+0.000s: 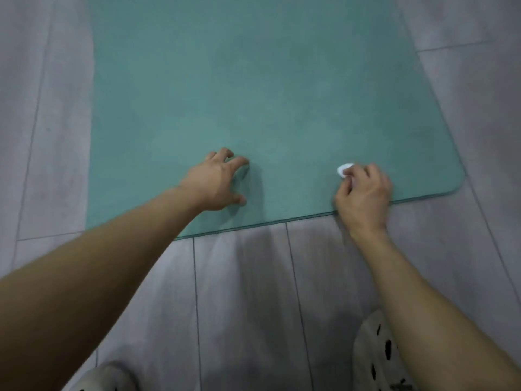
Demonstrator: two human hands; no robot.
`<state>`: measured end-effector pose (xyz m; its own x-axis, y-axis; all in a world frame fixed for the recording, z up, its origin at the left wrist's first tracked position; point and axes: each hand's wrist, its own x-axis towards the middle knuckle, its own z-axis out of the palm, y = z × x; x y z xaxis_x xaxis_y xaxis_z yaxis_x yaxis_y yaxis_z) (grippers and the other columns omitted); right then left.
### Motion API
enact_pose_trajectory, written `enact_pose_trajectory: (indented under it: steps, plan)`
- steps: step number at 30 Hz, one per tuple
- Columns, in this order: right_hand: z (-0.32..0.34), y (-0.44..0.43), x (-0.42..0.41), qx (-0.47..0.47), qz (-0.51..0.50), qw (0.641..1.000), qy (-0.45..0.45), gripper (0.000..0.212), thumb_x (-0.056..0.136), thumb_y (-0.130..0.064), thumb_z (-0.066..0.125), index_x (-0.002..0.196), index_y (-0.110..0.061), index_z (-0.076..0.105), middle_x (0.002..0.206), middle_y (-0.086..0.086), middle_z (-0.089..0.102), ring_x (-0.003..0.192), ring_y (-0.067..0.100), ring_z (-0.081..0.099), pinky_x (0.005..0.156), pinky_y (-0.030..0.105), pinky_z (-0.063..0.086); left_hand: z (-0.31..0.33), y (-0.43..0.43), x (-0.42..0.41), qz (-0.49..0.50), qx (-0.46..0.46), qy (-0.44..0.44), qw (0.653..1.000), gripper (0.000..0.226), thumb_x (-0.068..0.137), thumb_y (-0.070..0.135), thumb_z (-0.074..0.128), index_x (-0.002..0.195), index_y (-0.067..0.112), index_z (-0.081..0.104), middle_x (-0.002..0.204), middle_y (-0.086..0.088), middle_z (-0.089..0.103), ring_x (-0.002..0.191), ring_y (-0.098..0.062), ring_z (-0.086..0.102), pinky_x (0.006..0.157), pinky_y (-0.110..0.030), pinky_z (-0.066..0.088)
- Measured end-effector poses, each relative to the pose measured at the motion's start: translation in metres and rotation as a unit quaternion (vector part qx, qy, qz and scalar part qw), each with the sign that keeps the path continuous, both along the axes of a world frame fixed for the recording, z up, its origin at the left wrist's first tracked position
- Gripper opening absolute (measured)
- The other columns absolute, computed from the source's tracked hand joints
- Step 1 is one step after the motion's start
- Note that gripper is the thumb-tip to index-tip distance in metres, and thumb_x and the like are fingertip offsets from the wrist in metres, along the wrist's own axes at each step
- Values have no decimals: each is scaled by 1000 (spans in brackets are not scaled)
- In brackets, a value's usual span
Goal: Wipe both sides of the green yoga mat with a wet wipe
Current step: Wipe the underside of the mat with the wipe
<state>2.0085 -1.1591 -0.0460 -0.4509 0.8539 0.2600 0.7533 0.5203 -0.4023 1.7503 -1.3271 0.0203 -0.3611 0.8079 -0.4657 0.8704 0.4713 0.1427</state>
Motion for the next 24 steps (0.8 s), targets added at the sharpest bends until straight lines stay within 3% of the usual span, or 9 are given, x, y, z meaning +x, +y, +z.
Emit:
enact_pose_trajectory:
  steps: [2,6,7,11,14,17,20,22,24]
  plan:
    - [-4,-25,-8,-34,-79,995,43,20,89,-6,59,102,-11,72,94,15,57,88,40,56,80,47,46,-8,19,19,7,-9,11,1000,97,77,60,85,157,42,33,155,-2,35,142,-30,37,102,-49,51]
    - [-5,-120,-57,-31,250,967,24,20,87,1,68,104,-9,69,96,12,58,86,33,52,76,46,46,-19,35,32,6,-21,54,998,104,67,61,90,152,47,33,144,-4,37,132,-36,40,94,-54,57]
    - [-7,-109,-49,-17,272,962,15,20,87,-1,68,105,-10,69,93,11,57,85,33,51,75,46,45,-21,35,30,6,-23,56,998,105,66,61,91,152,48,32,144,-4,36,133,-36,39,94,-55,57]
    - [-8,2,52,6,-5,1000,-6,22,88,-7,58,104,-11,72,92,14,55,86,38,54,76,50,48,-21,25,30,-9,-24,79,997,110,67,68,87,156,53,25,154,-1,30,140,-33,32,96,-58,53]
    - [1,39,80,-30,-172,984,13,24,91,-6,55,108,-13,72,101,14,57,93,36,55,81,48,50,-16,26,30,-5,-42,79,996,111,65,70,87,156,54,25,154,0,30,140,-32,33,97,-58,53]
    - [-4,-7,30,-54,13,998,28,20,91,-3,62,107,-11,71,99,12,56,89,34,55,77,48,52,-4,45,32,6,-84,62,994,107,60,67,92,149,49,35,142,-3,37,132,-35,40,96,-55,55]
    - [-1,-44,-2,-39,362,930,-47,27,82,0,69,106,-12,69,102,8,58,91,28,55,75,42,51,7,75,38,2,-94,65,993,86,68,67,89,140,37,53,132,-6,44,128,-34,47,96,-50,54]
    - [0,-6,14,-21,359,932,-43,27,82,1,69,105,-12,70,96,9,56,86,30,54,72,42,48,13,98,44,-24,-78,85,993,74,72,69,85,131,32,63,129,-5,48,127,-31,49,94,-48,53]
    - [4,57,45,-39,166,984,-53,22,89,0,65,107,-13,70,97,12,55,86,35,56,72,45,51,15,122,51,-27,-49,85,995,74,71,70,85,131,30,64,129,-5,49,128,-30,48,94,-47,53]
